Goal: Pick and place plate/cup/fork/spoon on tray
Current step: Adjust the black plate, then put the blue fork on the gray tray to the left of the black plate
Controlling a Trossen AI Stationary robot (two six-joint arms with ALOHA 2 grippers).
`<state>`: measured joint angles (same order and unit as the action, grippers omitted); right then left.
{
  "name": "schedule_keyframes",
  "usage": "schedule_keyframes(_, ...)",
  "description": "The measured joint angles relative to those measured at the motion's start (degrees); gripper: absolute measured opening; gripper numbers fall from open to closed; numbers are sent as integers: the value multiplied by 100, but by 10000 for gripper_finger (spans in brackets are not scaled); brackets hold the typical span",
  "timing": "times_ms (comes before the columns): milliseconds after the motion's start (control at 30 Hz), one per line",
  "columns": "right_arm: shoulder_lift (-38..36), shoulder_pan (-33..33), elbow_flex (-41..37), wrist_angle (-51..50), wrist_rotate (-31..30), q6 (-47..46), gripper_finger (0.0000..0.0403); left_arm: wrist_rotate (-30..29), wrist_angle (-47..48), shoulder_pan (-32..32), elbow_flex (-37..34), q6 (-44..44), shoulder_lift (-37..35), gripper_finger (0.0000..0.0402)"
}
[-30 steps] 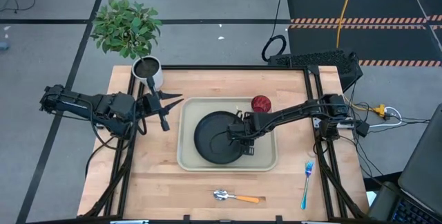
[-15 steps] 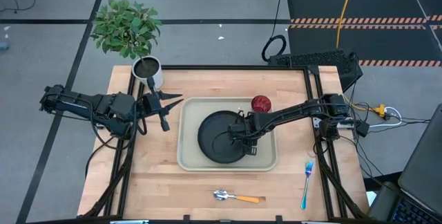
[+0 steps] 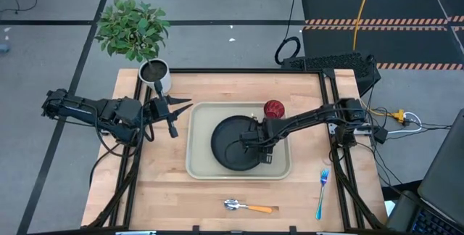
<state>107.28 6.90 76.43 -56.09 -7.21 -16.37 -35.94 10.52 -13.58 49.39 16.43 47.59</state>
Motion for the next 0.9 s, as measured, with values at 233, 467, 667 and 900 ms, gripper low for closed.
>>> schedule_keyframes(233, -6, 78, 1, 10, 164, -40, 137, 0, -1, 0, 0, -6, 0, 69)
schedule_keyframes(467, -499, 74, 1, 294, 141, -130, 137, 0, -6, 0, 0, -9, 0, 69)
schedule_keyframes(667, -1278, 131, 1, 246, 146, -625, 137, 0, -4, 0, 0, -19, 1, 69)
schedule_keyframes(900, -2080, 625, 1, -1011, 728, -2480, 137, 0, 38, 0, -1, -46, 2, 69)
